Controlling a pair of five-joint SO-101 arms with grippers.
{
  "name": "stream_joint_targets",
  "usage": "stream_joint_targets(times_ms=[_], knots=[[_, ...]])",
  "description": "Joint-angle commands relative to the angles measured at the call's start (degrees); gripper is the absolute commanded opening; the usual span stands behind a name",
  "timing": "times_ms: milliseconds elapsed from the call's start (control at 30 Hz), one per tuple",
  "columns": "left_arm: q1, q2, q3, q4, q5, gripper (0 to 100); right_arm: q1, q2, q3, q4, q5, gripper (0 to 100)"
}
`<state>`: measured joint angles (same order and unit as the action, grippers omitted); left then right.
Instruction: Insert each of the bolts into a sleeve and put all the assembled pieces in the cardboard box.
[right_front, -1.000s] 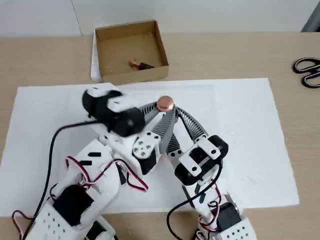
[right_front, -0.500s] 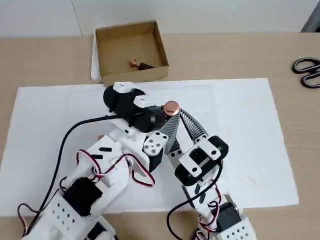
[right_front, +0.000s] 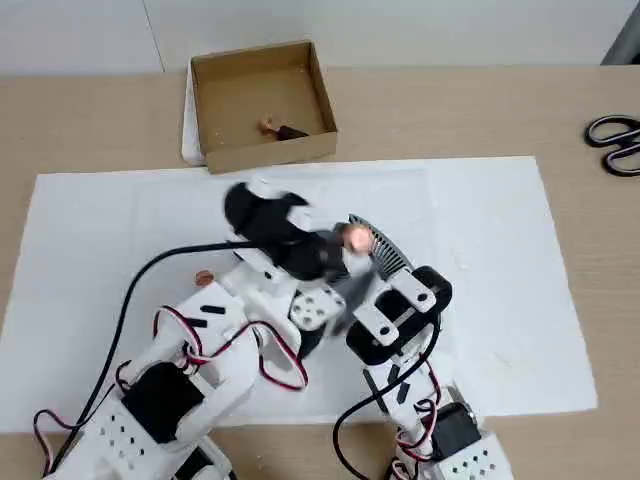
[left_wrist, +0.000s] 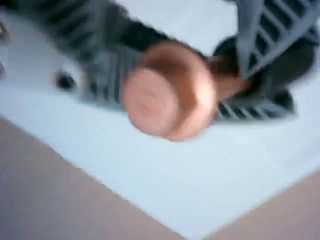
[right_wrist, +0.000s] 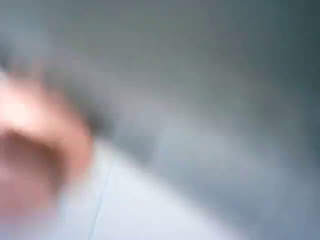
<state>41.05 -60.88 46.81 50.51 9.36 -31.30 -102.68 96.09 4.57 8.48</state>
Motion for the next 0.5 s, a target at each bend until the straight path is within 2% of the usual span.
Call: stream_joint_targets(times_ms=[0,267,467], knots=[[2.29,0.88,0.04,2.46,-0.53,27,-0.57,-0.66,0.35,-1.54,0.09,0.5],[2.02,1.05,0.04,2.37,-0.7,27,-0.57,-0.66,0.35,-1.54,0.09,0.5],[-4.92,0.88,0.04,2.37,-0.7,27,-0.57,-0.66,0.35,-1.54,0.09,0.5]])
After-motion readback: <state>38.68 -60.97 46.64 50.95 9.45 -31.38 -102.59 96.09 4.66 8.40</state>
